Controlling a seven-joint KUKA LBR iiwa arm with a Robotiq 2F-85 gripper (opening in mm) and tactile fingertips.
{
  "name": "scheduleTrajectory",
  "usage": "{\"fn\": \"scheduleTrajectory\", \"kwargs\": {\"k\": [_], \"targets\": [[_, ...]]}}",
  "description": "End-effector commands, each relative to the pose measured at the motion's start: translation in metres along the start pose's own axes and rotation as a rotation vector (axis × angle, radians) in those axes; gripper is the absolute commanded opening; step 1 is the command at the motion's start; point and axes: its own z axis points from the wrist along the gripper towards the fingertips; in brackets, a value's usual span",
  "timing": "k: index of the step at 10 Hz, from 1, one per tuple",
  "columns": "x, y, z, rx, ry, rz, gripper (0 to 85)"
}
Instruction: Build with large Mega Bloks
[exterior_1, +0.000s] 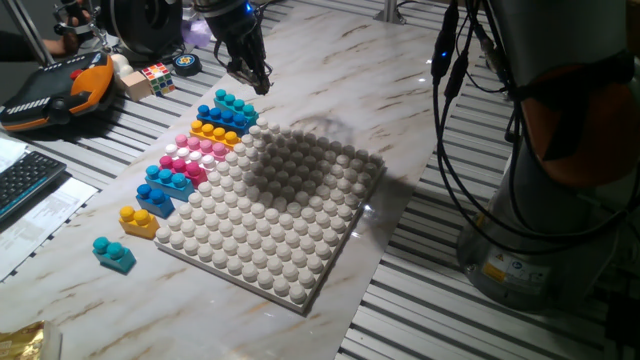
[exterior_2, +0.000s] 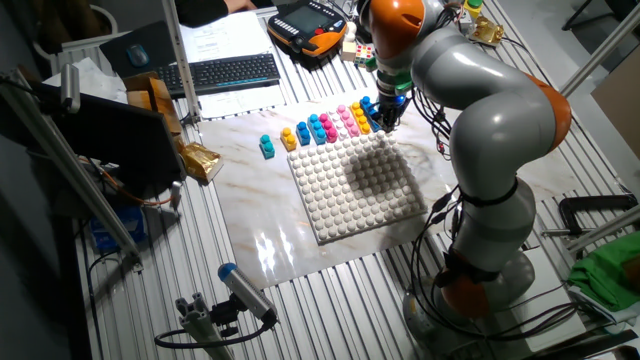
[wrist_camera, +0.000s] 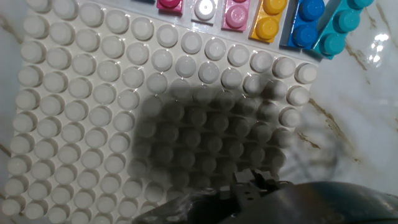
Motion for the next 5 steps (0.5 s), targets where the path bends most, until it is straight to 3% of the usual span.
{"fn": "scheduleTrajectory", "kwargs": {"k": [1,5], "targets": [[0.0,0.0,0.0,0.0,-0.001,0.0,1.0],[0.0,0.0,0.0,0.0,0.001,-0.009,1.0]]}}
